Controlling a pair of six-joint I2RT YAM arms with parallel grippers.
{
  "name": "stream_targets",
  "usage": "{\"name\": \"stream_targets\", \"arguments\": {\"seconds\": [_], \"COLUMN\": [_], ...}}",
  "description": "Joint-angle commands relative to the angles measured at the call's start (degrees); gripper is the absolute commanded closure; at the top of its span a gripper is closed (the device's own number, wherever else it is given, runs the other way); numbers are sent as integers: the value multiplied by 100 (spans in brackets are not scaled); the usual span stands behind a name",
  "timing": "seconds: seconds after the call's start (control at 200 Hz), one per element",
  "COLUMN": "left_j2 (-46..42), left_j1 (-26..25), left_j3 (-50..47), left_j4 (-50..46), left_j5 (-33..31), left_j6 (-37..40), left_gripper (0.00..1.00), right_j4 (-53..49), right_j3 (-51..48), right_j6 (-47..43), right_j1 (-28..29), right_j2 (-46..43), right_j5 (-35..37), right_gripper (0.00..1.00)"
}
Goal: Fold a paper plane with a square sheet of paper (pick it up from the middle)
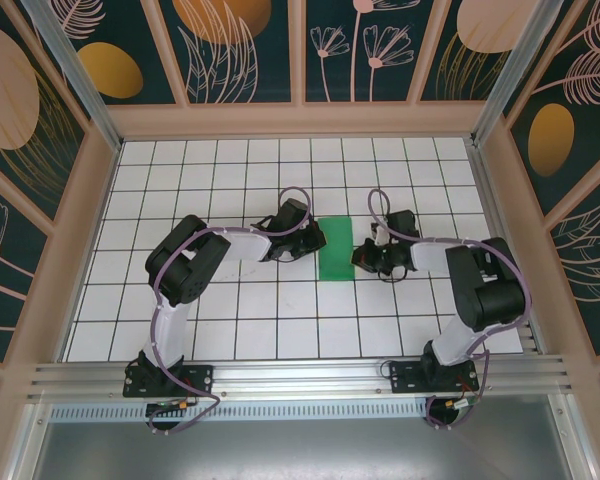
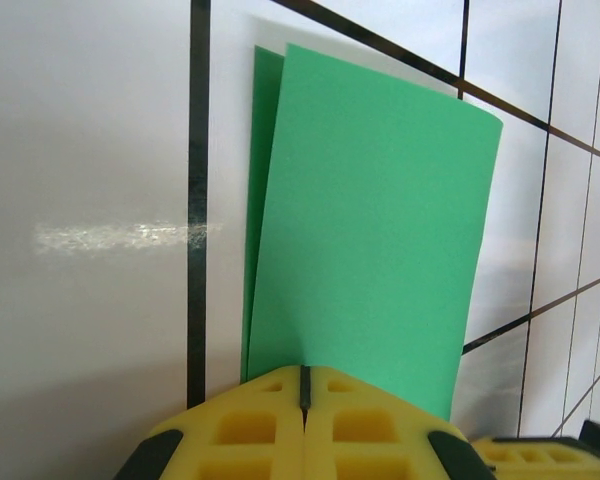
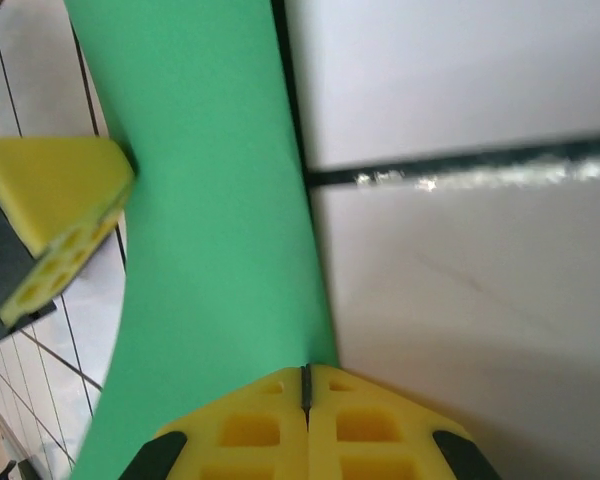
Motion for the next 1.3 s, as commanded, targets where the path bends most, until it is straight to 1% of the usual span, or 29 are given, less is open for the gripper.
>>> {"name": "stream_targets", "arguments": {"seconds": [0.0,0.075,0.215,0.385,0.49,0.681,1.021,1.126,1.296], "left_j2": [528,524,534,506,511,511,467,430,289], "left_j1": [97,97,96,97,99,101,96,99,101], "left_j3": [-548,-542,-503,-511,-511,-489,-482,-430,-83], "left_j4": [-2045,-2040,-2051,-2061,-2075,-2093,-2119,-2151,-2313], "left_j5": [-758,-749,-732,-740,-746,-758,-802,-837,-875], "left_j6": [115,126,156,168,174,186,195,253,498], "left_gripper": [100,100,100,100,100,100,100,100,99], "right_j4": [-855,-804,-753,-659,-591,-641,-978,-849,-798], "right_j3": [-326,-255,291,596,507,143,-652,-713,-652], "right_j6": [-39,-26,-1,23,31,-115,-250,-155,50], "right_j1": [-65,-66,110,395,447,452,442,468,710], "right_j2": [-221,-402,-599,-125,120,124,-399,-400,-551], "right_j5": [264,156,58,55,75,37,125,72,168], "right_gripper": [100,100,100,100,100,100,100,100,100]}}
